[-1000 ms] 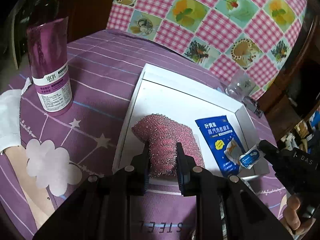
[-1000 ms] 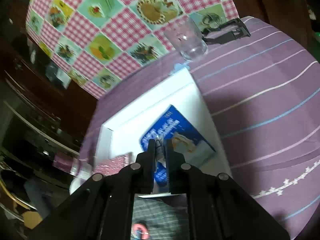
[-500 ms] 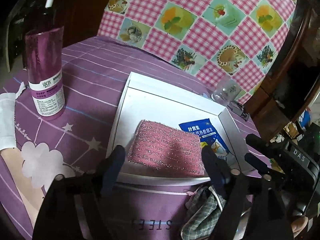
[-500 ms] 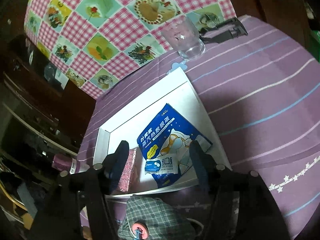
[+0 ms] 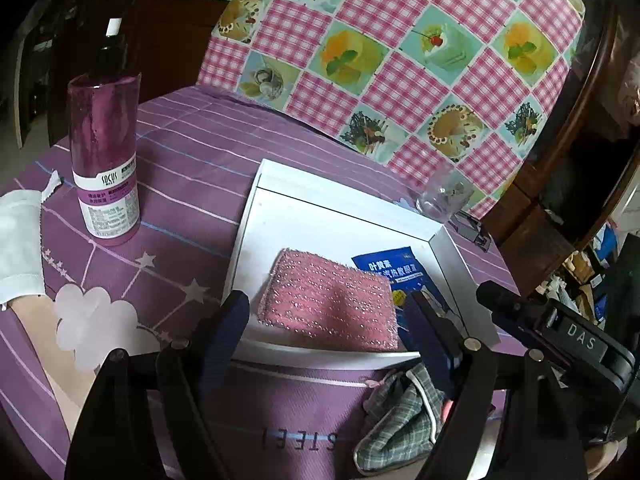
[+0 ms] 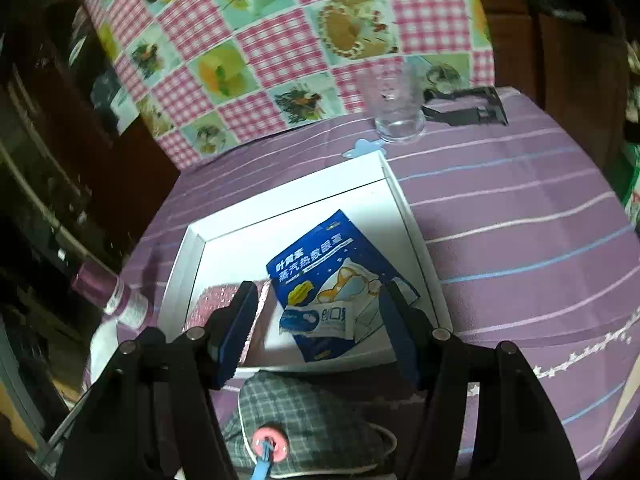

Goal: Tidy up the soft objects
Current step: 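Grasp the plaid cloth mask with the right gripper and lift it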

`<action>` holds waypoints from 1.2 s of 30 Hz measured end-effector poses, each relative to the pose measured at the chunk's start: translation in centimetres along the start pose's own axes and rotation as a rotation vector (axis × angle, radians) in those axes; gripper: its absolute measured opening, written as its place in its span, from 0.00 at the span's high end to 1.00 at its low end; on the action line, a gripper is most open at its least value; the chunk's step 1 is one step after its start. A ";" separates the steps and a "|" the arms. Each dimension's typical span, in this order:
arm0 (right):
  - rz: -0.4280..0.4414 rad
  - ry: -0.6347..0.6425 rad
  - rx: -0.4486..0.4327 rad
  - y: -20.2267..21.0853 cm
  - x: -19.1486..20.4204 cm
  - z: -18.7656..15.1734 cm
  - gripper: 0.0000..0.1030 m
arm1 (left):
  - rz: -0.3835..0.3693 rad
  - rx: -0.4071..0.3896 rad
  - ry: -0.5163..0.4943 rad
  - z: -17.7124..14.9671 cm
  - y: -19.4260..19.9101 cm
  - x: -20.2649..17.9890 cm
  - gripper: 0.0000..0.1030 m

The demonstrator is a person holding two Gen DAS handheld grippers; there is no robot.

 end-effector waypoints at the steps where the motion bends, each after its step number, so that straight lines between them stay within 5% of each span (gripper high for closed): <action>1: -0.008 0.009 0.006 0.2 0.1 0.0 0.38 | -0.004 0.003 0.004 0.0 0.1 0.0 0.22; 17: -0.072 0.106 0.205 2.3 1.1 -1.9 0.38 | 0.058 0.059 -0.034 -0.7 1.3 -0.5 0.22; 36: -0.080 0.147 0.397 -1.4 1.9 -5.5 0.38 | 0.250 0.301 -0.186 -2.4 1.8 -1.2 0.23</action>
Point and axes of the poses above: each gripper's, at about its wrist camera, not at the fingertips, and y roughly against the way its jaws point, x to its left, z to its top, the point moved 4 cm from there along -y, roughly the way its jaws point, and after that the axes turned 6 degrees about -y, right-handed, at the moved point
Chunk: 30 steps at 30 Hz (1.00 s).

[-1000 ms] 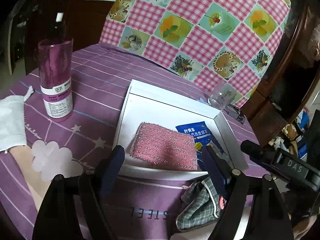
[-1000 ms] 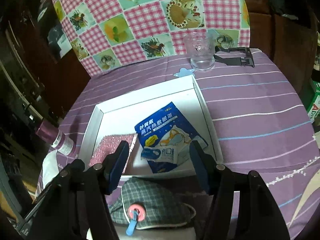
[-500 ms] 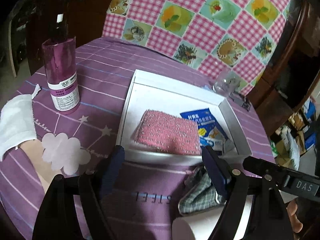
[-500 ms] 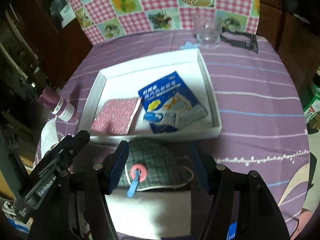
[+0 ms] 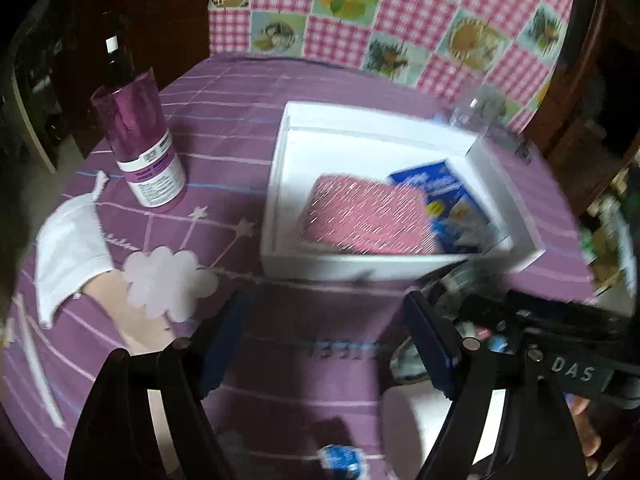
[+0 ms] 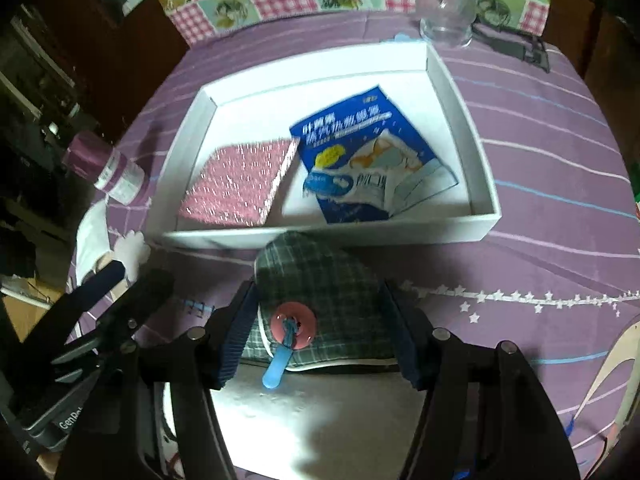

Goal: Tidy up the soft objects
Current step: 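Grasp the plaid cloth mask with the right gripper and lift it, then move the left gripper down toward the blue-white bandage packet on the table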

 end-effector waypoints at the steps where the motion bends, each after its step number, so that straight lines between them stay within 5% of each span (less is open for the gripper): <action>1: -0.005 0.008 -0.005 -0.1 0.1 0.0 0.38 | 0.033 0.028 -0.022 -0.2 -0.3 0.0 0.23; 10: -0.014 0.020 0.001 -0.8 0.2 -0.1 0.35 | 0.064 0.162 -0.022 -1.4 -2.7 0.7 0.23; 30: 0.016 -0.016 0.019 -2.1 -0.4 0.0 0.28 | 0.067 0.207 0.013 -1.7 -4.1 1.3 0.23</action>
Point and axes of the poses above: each gripper's, at about its wrist camera, not at the fingertips, and y roughly against the way its jaws point, x to its left, z to its top, the point moved 4 cm from there along -y, roughly the way its jaws point, and after that the axes turned 6 degrees about -y, right-handed, at the moved point
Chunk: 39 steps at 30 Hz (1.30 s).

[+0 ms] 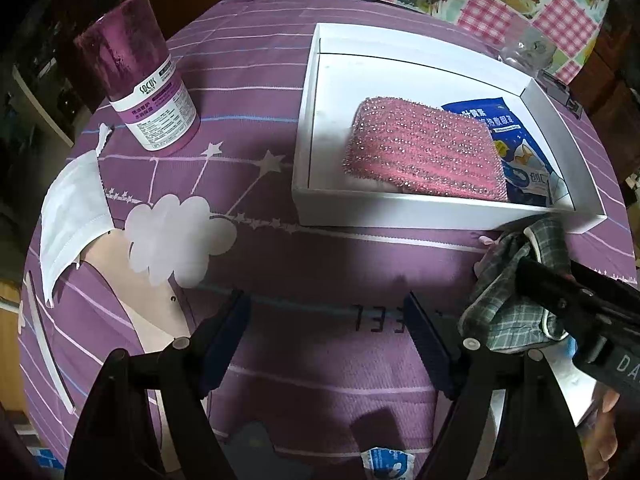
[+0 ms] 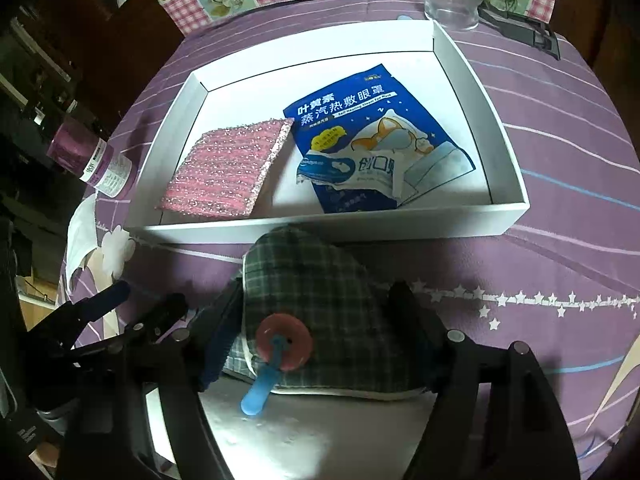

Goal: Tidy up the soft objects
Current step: 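Move the left gripper down toward the blue-white bandage packet on the table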

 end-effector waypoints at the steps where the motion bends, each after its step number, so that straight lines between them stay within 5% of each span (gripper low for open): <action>1: 0.005 -0.002 0.003 0.0 -0.1 0.0 0.28 | 0.001 -0.002 -0.004 0.0 0.0 -0.1 0.23; 16: 0.085 -0.047 0.006 -0.1 -0.3 0.1 0.42 | 0.005 -0.001 -0.005 0.2 -0.6 -0.4 0.23; 27: 0.069 -0.011 -0.020 0.6 0.4 0.0 0.57 | 0.003 -0.021 -0.016 0.4 -0.7 -0.8 0.23; 39: 0.056 0.017 -0.033 1.2 0.6 0.0 0.62 | -0.013 -0.028 -0.016 0.3 -0.6 -0.9 0.23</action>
Point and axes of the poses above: each gripper's, at about its wrist camera, not at the fingertips, and y roughly against the way its jaws point, x to its left, z to its top, the point moved 4 cm from there along -y, roughly the way its jaws point, and after that the axes turned 6 degrees about -y, right-handed, at the moved point
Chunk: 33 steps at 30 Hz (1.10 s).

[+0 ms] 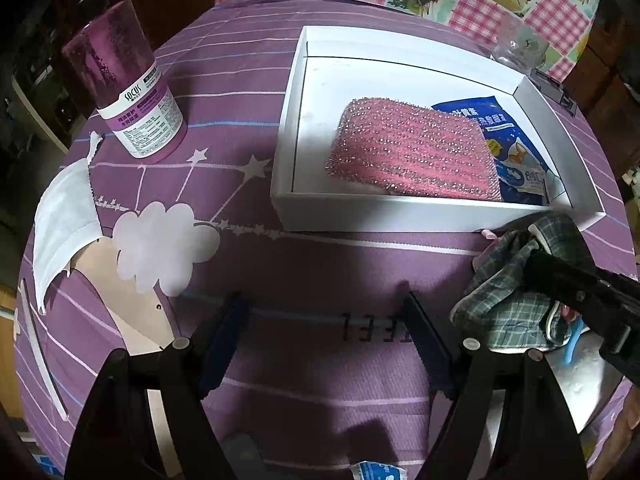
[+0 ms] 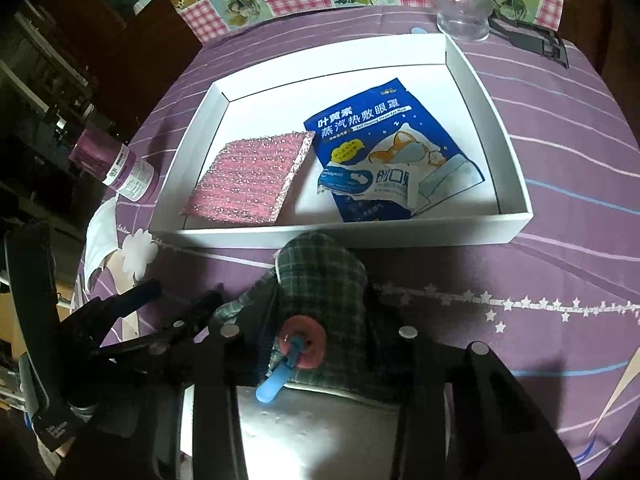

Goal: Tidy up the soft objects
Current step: 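Move the left gripper down toward the blue-white bandage packet on the table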

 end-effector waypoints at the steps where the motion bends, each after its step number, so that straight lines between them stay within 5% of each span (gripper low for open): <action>1: -0.004 -0.001 -0.004 0.1 0.0 0.0 0.62 | -0.005 -0.003 -0.001 0.0 0.1 -0.1 0.23; 15: 0.008 0.000 -0.138 5.4 0.0 0.9 0.63 | -0.102 -0.119 -0.061 0.2 3.4 -2.1 0.23; 33: 0.068 0.079 -0.192 8.8 3.3 -0.3 0.63 | -0.064 -0.249 -0.042 -2.0 8.6 -0.8 0.23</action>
Point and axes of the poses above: each gripper's, at about its wrist camera, not at the fingertips, and y roughly against the way its jaws point, x to its left, z to its top, the point moved 4 cm from there along -y, roughly the way its jaws point, and after that the axes turned 6 degrees about -y, right-handed, at the moved point
